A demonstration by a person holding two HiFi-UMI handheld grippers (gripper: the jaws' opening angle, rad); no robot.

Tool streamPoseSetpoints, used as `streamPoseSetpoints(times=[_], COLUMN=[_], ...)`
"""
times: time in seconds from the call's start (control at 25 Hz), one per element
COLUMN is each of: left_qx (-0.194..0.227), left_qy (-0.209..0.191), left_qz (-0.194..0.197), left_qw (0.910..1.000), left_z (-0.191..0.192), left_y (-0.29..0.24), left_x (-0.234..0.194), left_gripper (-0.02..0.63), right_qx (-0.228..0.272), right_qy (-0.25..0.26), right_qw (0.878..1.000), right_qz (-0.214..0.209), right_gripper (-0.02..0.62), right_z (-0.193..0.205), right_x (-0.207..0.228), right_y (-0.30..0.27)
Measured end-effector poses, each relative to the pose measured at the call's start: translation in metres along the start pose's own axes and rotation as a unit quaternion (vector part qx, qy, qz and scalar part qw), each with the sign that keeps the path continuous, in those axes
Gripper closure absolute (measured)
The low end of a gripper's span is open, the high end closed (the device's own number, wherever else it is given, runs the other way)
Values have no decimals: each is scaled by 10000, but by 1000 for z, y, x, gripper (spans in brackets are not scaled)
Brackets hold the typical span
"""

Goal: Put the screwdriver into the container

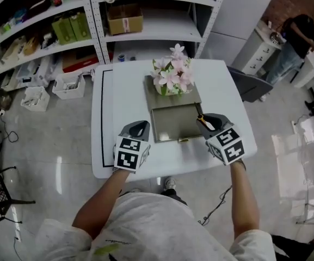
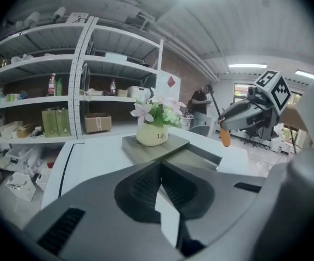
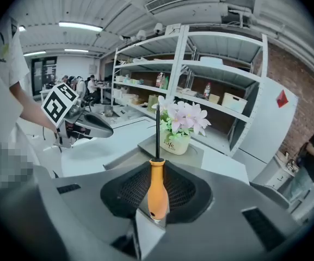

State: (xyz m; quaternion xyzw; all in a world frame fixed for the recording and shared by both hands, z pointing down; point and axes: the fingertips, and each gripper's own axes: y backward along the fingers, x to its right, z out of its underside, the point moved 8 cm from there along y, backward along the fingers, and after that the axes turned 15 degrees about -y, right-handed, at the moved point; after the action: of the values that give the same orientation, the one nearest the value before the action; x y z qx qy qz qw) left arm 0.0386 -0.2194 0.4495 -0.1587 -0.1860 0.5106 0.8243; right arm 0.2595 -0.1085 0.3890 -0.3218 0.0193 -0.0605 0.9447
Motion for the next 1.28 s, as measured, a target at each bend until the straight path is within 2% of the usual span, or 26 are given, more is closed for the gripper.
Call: streamPoseSetpoints(times=[0.24, 0.44, 0.6, 0.96, 1.28], left_qx=[-249, -313, -364, -435, -496], left_qy=[214, 413, 572, 781, 833], left_qz=[-541, -947, -1292, -1741, -1960], left_qw=[9980, 9942, 9893, 9807, 9758], left_z=[2, 8, 12, 12, 11], left_y=[-13, -16, -13, -3, -1], left_x=[7, 13, 13, 17, 21], left_gripper=[601, 601, 601, 601, 601], right_qx=[-743, -1381, -1834, -2665, -3172], right_qy=[619, 1003, 1354, 1747, 1869], right_qw=[9912, 9736, 9564, 9233, 9035], right_qz=[-908, -1518, -1825, -2146, -2193], right_gripper=[518, 520, 519, 518, 518], right_z=[0, 4, 8, 16, 21], right_x=[25, 29, 27, 19, 15], right_y=[-39, -68, -91, -123, -149])
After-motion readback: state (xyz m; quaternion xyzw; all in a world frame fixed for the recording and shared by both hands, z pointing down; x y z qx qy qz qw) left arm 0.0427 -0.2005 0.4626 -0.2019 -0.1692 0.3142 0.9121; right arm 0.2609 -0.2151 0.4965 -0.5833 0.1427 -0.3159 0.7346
